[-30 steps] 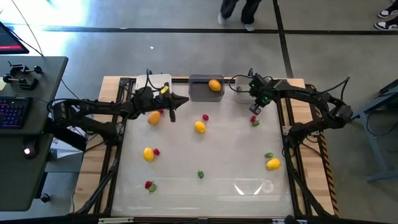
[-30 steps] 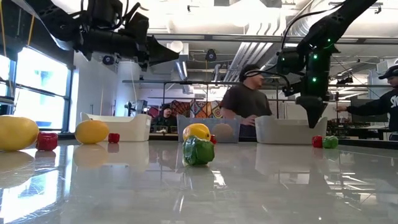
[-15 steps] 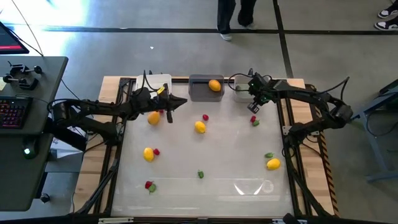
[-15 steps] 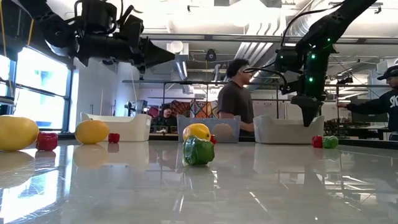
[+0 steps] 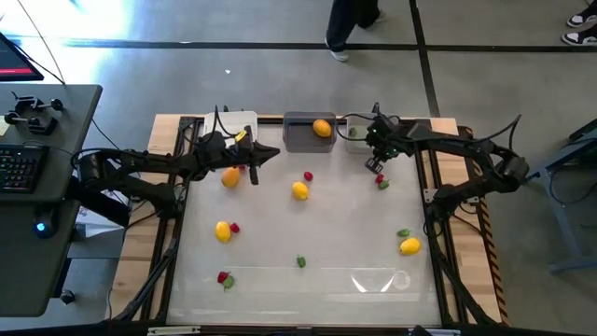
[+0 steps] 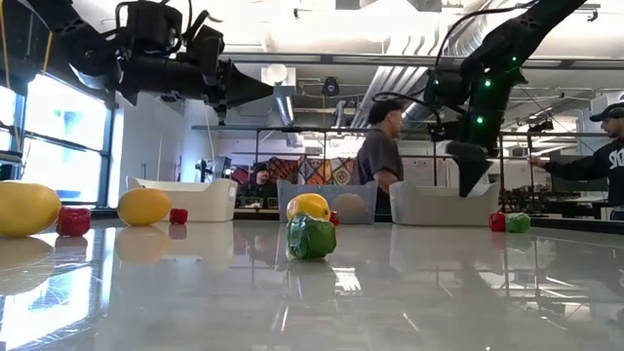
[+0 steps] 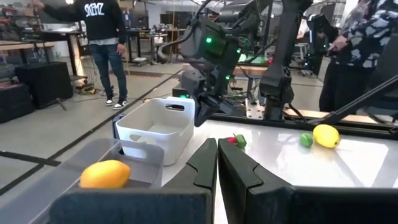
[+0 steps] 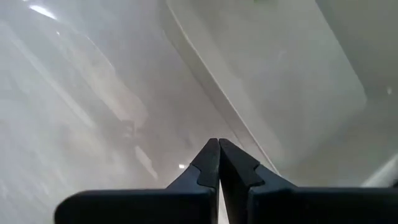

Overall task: Sort produce into baskets
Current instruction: Adjust the gray bin, then put the red bell pepper into the white bin

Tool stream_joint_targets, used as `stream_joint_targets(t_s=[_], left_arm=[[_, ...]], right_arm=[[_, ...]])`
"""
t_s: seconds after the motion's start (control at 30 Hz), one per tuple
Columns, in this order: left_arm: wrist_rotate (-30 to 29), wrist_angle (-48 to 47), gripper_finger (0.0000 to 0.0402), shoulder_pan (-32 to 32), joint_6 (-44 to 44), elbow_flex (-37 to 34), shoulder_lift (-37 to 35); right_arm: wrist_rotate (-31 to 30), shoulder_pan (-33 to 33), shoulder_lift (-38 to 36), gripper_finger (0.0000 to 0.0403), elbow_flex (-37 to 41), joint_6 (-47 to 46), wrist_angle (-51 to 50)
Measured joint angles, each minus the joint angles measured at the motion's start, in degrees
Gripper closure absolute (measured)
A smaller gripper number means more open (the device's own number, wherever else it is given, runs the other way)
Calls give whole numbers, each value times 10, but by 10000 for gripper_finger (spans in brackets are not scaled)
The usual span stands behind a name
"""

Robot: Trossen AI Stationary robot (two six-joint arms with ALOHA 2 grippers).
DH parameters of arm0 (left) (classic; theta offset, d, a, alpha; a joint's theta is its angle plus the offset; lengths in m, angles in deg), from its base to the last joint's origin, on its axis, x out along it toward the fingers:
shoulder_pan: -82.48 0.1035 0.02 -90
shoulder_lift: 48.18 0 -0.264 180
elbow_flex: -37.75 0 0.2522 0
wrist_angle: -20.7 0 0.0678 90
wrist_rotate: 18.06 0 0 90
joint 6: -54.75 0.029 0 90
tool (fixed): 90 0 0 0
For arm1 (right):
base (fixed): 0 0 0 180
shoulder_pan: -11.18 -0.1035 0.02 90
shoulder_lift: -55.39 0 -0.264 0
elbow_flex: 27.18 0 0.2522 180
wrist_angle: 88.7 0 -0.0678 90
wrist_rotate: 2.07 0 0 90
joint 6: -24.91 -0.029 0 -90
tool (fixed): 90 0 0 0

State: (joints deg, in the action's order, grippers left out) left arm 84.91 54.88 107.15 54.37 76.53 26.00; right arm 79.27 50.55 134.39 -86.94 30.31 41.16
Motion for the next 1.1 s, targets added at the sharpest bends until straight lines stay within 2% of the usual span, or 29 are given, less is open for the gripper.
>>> stream_joint_targets(t_s=[0.23,0.47,0.67,0.87,0.97,1.1], left_arm=[[3,-4,399,8,-10,0,0],[4,-18,399,-2,-10,0,0],[6,-33,399,-14,-1,0,0],[21,-37,399,-18,4,0,0],[20,-61,399,-18,17,0,0],[18,-96,399,-18,38,0,0]], right_arm=[[-43,12,0,403,0,23,2],[-47,23,0,403,-1,34,-11],[-63,12,-5,403,-1,29,-19],[-74,-26,-51,403,-1,-1,-50],[-58,-49,-79,403,-1,-13,-37],[5,-89,-86,403,-1,-44,14]])
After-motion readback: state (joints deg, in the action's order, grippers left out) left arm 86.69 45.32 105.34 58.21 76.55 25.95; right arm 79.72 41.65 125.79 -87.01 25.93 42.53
